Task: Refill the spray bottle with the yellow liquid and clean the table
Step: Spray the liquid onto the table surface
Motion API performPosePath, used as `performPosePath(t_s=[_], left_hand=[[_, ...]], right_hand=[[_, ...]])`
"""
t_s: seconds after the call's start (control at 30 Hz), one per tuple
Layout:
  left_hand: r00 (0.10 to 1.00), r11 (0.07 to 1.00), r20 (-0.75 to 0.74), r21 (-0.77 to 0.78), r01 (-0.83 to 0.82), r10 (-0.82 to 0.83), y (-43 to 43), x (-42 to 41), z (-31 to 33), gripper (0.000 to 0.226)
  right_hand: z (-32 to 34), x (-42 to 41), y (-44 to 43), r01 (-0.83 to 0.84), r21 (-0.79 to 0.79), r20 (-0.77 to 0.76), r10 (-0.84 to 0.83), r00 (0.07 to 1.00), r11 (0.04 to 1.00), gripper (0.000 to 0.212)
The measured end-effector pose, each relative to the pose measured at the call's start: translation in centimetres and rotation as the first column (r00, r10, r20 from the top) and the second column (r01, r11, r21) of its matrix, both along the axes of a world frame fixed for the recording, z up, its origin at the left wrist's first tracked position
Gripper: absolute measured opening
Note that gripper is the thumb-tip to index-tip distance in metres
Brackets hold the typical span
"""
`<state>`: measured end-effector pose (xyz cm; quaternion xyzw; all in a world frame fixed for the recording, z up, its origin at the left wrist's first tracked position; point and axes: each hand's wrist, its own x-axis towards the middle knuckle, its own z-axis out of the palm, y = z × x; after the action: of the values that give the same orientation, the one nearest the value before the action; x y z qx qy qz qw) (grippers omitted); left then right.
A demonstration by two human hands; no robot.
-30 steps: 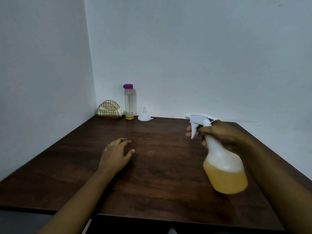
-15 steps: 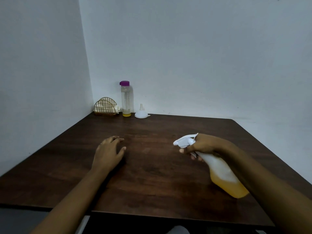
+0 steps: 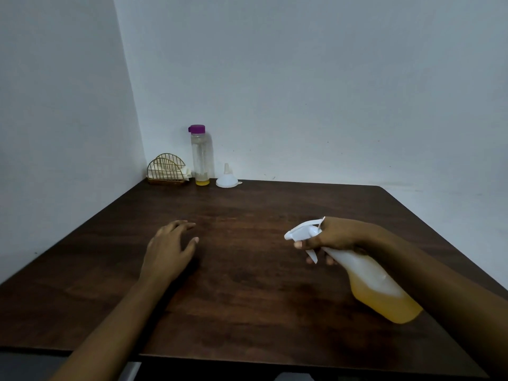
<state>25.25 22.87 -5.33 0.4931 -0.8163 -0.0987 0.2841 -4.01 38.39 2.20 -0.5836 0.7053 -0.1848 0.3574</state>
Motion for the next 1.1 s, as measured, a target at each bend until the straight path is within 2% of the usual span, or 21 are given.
performPosePath(t_s=[0.2, 0.4, 0.5, 0.57, 0.63, 0.73, 0.8, 0.87, 0.93, 1.03, 1.1], left_hand=[[1.0, 1.0, -0.004, -0.011, 0.01, -0.011, 0.0, 0.0, 0.0, 0.042], [0.997, 0.997, -0.034, -0.026, 0.07, -0.071, 0.7, -0.3, 0.4, 0.043], [0.973, 0.977, -0.111, -0.091, 0.192, -0.202, 2.1, -1.0, 1.4, 0.043], [0.928, 0.94, -0.151, -0.081, 0.331, -0.34, 3.5, -2.0, 2.4, 0.044], [0.873, 0.882, -0.153, 0.02, 0.472, -0.463, 5.3, -3.4, 3.4, 0.052], [0.807, 0.783, -0.171, 0.197, 0.59, -0.565, 7.7, -6.0, 4.2, 0.078], [0.766, 0.716, -0.298, 0.278, 0.64, -0.57, 8.5, -7.8, 4.4, 0.097], [0.735, 0.687, -0.416, 0.292, 0.666, -0.535, 8.7, -9.4, 4.6, 0.108], [0.726, 0.721, -0.475, 0.239, 0.65, -0.497, 8.5, -10.6, 4.8, 0.102], [0.764, 0.837, -0.498, 0.126, 0.533, -0.411, 7.7, -11.6, 5.2, 0.087], [0.784, 0.878, -0.491, 0.077, 0.473, -0.38, 6.5, -12.2, 5.3, 0.085]], right_hand=[[-0.2, 0.1, -0.2, 0.051, 0.017, -0.071, -0.049, 0.996, 0.999, 0.045], [1.1, 0.1, -0.1, 0.084, -0.039, 0.044, -0.082, 0.996, 0.996, 0.033], [2.2, 0.6, 0.3, 0.141, -0.125, 0.135, -0.124, 0.983, 0.982, 0.014], [3.2, 1.3, 0.5, 0.182, -0.212, 0.274, -0.12, 0.954, 0.96, 0.016], [4.2, 1.9, 0.3, 0.215, -0.296, 0.396, -0.085, 0.914, 0.931, 0.026], [5.6, 3.3, -0.3, 0.241, -0.403, 0.487, -0.016, 0.873, 0.883, 0.031], [6.5, 4.2, -0.9, 0.24, -0.476, 0.525, 0.055, 0.849, 0.846, 0.03], [7.1, 4.9, -1.5, 0.257, -0.502, 0.56, 0.084, 0.824, 0.826, 0.024], [7.3, 5.1, -2.5, 0.297, -0.507, 0.592, 0.077, 0.802, 0.809, 0.017], [7.5, 4.9, -4.2, 0.352, -0.513, 0.635, 0.07, 0.769, 0.783, 0.016], [7.7, 4.5, -5.3, 0.365, -0.479, 0.603, -0.003, 0.797, 0.798, 0.019]])
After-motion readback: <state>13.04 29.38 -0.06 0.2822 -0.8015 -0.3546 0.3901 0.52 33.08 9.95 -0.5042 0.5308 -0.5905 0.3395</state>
